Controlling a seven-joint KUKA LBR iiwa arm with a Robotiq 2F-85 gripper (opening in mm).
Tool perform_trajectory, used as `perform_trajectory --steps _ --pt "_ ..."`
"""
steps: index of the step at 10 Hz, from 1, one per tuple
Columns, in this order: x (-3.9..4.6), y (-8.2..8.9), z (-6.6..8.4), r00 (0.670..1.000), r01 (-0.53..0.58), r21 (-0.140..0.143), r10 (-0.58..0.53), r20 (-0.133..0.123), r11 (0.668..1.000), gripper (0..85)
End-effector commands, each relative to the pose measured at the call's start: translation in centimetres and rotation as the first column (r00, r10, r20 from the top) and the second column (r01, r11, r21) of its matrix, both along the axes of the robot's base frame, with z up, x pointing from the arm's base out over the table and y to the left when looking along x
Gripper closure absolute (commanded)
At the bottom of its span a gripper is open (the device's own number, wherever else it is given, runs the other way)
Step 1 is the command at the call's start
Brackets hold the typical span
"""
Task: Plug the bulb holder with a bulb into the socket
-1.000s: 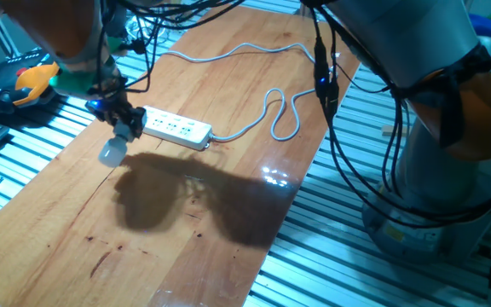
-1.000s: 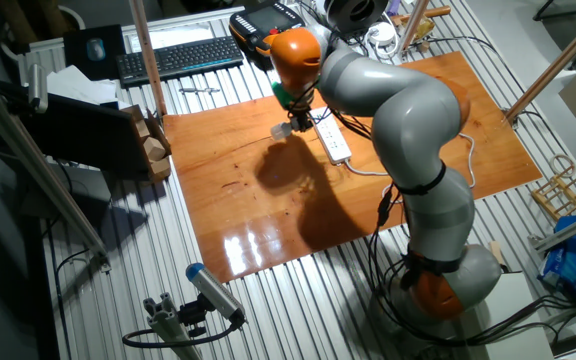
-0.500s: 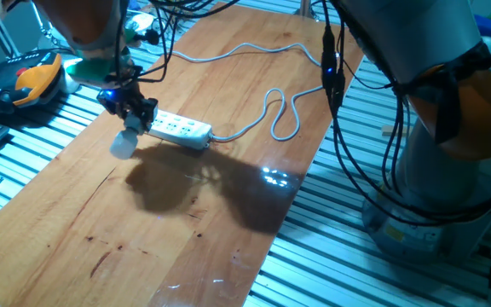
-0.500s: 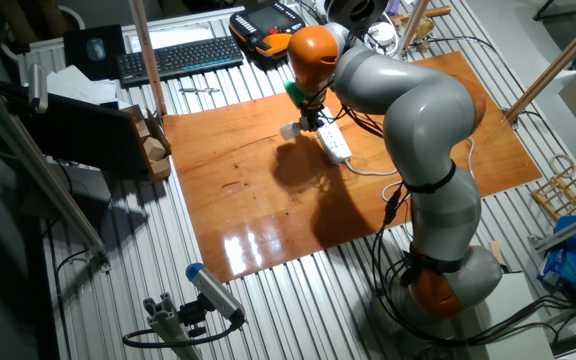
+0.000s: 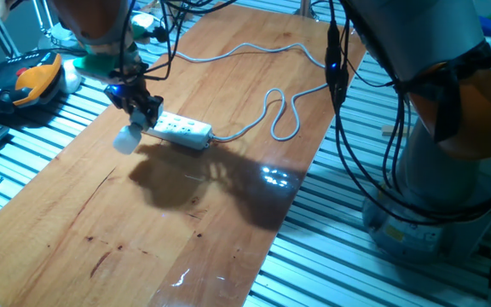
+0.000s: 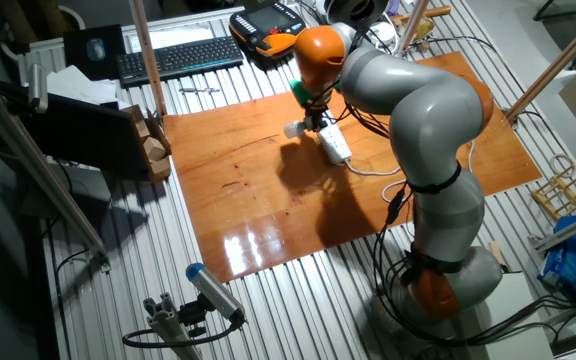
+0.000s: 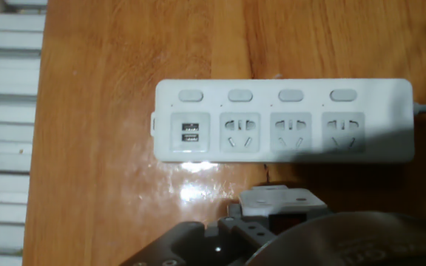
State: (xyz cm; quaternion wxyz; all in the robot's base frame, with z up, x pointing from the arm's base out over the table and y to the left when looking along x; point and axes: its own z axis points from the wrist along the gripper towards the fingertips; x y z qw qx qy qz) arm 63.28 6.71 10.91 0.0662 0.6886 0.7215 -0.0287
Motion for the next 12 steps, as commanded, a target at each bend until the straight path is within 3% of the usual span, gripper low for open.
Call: perform_trajectory --steps 1,3,7,11,12 --pt "-0.1 -0.2 -0.2 1.0 0.001 0.001 -0.001 0.0 1.0 85.0" --pt "-0.46 -0.9 -0.4 1.0 -0.017 0.008 0.017 -0.001 1.0 85.0" --pt "-1.52 -2.4 0.5 1.0 -0.027 0.023 0.027 -0.011 0.999 85.0" --pt "-2.08 -3.3 0.0 1.0 0.008 0.022 -0.008 -0.004 1.0 85.0" --pt "-2.2 -3.5 -0.1 1.0 0.019 0.033 -0.019 -0.005 0.999 85.0"
